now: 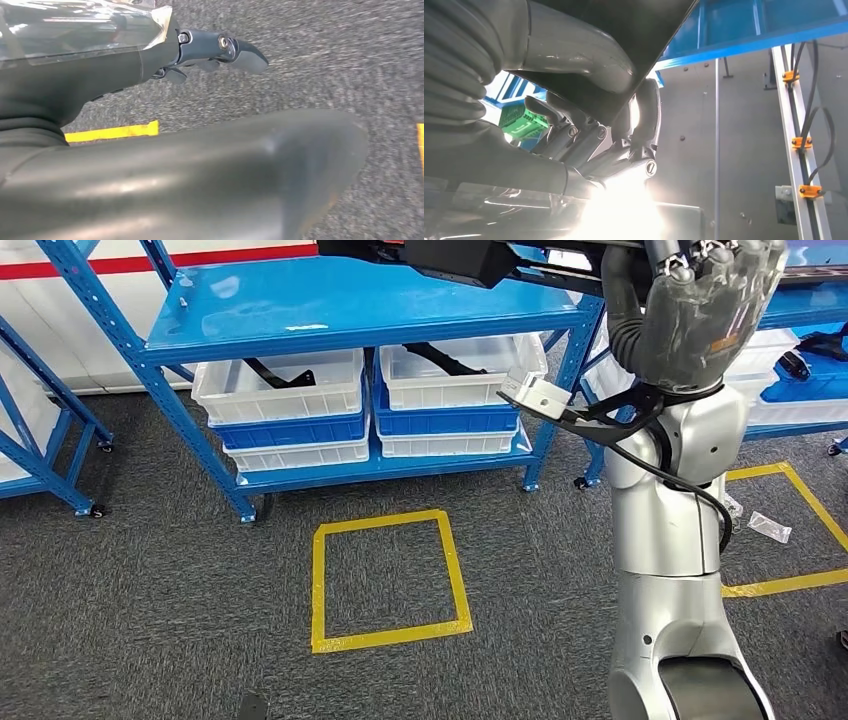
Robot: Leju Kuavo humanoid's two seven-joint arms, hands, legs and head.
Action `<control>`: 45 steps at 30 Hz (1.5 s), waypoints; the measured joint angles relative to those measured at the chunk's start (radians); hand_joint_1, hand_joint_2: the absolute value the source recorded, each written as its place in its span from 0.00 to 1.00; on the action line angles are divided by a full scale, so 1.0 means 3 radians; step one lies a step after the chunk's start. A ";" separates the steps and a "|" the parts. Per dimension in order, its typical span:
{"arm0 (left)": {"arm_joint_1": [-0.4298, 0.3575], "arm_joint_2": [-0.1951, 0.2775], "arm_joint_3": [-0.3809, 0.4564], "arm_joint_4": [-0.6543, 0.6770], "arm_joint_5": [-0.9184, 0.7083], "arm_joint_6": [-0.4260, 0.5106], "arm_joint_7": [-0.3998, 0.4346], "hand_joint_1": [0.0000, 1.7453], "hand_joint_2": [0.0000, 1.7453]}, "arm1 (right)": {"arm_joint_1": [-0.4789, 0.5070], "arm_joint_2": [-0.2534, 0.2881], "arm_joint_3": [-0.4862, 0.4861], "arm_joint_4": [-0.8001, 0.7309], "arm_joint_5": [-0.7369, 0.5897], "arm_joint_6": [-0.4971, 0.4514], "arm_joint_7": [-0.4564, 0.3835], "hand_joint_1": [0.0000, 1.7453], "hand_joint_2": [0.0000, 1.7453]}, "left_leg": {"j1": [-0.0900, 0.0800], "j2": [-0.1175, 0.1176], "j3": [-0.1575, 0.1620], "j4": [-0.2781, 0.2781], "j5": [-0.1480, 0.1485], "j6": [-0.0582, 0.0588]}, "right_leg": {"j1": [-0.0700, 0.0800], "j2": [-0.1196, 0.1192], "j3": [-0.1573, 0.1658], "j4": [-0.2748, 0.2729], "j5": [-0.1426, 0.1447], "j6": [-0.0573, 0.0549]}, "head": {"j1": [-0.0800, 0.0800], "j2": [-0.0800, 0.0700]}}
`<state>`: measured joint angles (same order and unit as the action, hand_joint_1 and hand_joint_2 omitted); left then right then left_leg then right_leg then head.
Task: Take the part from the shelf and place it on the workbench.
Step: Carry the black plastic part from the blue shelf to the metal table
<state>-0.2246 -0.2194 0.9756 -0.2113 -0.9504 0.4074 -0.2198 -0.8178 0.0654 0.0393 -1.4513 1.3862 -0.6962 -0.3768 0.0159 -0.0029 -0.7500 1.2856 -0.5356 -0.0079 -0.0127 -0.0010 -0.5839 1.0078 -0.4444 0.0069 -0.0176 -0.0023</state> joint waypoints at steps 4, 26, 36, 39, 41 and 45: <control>-0.0005 0.0005 0.0002 -0.0001 0.0000 0.0000 -0.0005 0.00 0.00 | 0.0000 0.0004 0.0000 0.0014 0.0001 0.0000 0.0009 1.00 1.00 | -0.0009 -0.0006 0.0518 -0.0555 0.0185 0.0047 | 0.0019 0.0002 -0.0143 0.0028 0.0102 0.0040 | 0.0003 0.0000; 0.0011 0.0007 0.0032 0.0000 0.0037 0.0000 -0.0024 0.00 0.00 | 0.0022 0.0011 0.0008 0.0073 -0.0079 0.0000 0.0073 1.00 1.00 | -0.0041 0.0011 0.0207 -0.0834 0.0502 0.0062 | -0.0003 0.0002 0.0229 -0.0036 -0.0172 0.0034 | 0.0042 0.0000; 0.0041 0.0025 0.0040 0.0000 0.0108 0.0016 -0.0062 0.00 0.00 | 0.0015 0.0042 0.0010 0.0169 -0.0115 0.0000 0.0054 1.00 1.00 | -0.0018 -0.0003 0.0546 -0.0687 0.0234 0.0032 | 0.0016 -0.0001 -0.0020 0.0001 0.0020 0.0010 | 0.0030 0.0000; 0.0047 0.0028 0.0048 0.0000 0.0132 0.0028 -0.0084 0.00 0.00 | 0.0007 0.0050 -0.0001 0.0195 -0.0095 0.0000 0.0066 1.00 1.00 | -0.0032 -0.0008 0.0632 -0.0889 0.0191 0.0079 | 0.0035 -0.0006 -0.0056 0.0010 0.0057 0.0068 | 0.0032 0.0000; 0.0055 0.0028 0.0052 0.0000 0.0139 0.0034 -0.0089 0.00 0.00 | 0.0006 0.0054 -0.0019 0.0213 -0.0091 0.0000 0.0066 1.00 1.00 | -0.0021 -0.0007 0.0620 -0.0924 0.0217 0.0137 | 0.0035 -0.0007 -0.0111 0.0069 0.0025 0.0094 | 0.0035 0.0000; 0.0062 0.0027 0.0056 0.0000 0.0143 0.0037 -0.0091 0.00 0.00 | 0.0019 0.0056 -0.0070 0.0258 -0.0098 0.0000 0.0058 1.00 1.00 | -0.0011 -0.0015 0.0564 -0.0941 0.0279 0.0193 | 0.0019 -0.0002 -0.0443 0.0830 -0.0323 0.0086 | 0.0043 0.0000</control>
<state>-0.2060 -0.2112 0.9923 -0.2113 -0.9073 0.4185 -0.2470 -0.8122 0.0823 0.0183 -1.3739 1.3569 -0.6962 -0.3595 0.0127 -0.0075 -0.5809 1.0034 -0.4519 0.0501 -0.0071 -0.0016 -0.7166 1.2568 -0.5411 0.0327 -0.0048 -0.0023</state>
